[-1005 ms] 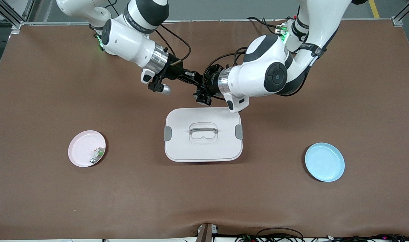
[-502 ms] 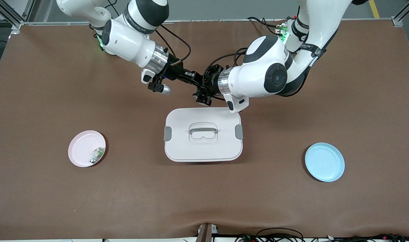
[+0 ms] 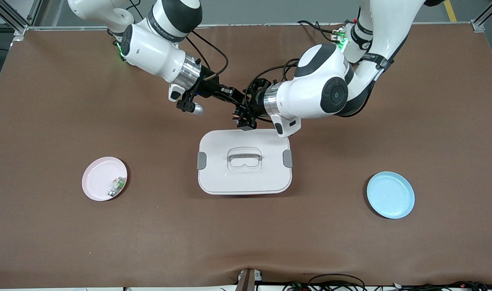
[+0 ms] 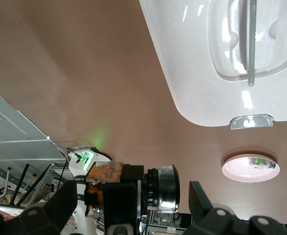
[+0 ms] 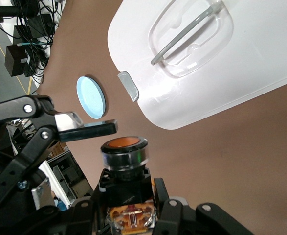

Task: Transfer orange switch to right arm and place
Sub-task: 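Open the left gripper while the right gripper pulls the switch away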

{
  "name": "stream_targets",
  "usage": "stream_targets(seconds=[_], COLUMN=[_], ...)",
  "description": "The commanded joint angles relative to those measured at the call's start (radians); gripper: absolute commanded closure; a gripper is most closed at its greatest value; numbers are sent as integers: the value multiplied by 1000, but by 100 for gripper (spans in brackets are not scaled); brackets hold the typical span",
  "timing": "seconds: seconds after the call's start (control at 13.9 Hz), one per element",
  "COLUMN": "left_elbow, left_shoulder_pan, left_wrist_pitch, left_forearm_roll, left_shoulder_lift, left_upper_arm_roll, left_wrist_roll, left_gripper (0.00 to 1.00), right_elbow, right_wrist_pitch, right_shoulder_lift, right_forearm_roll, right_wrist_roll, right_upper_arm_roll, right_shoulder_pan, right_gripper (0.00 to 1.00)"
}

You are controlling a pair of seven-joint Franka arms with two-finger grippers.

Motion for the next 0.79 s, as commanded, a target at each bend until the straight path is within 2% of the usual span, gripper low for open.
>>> stream_targets(seconds=[0.0,0.14,0.5,0.72], left_elbow=[11,46,48,48], left_shoulder_pan=[10,12,12,49], left_wrist_pitch=[-1,-9,-15,-20], left_forearm_roll=[-7,-3,-3,36], left_shoulder_lift=[-14,-22,-63,-63], left_upper_arm_roll=[4,24,87,86], left_wrist_roll=[1,0,6,7], left_gripper=[0,0,0,0], right_elbow=[12,9,-37,-46], right_wrist_pitch=[-14,-49,-111,-179], right_shoulder_lift=[-3,-7,-44,-49], right_forearm_roll=[16,5,-24,-198], right_wrist_roll=[-11,-22,-161,-188], right_upper_arm_roll=[-6,-6,-8,-8], right_shoulder_pan=[-6,-33,-82,-116], right_gripper=[100,100,100,100])
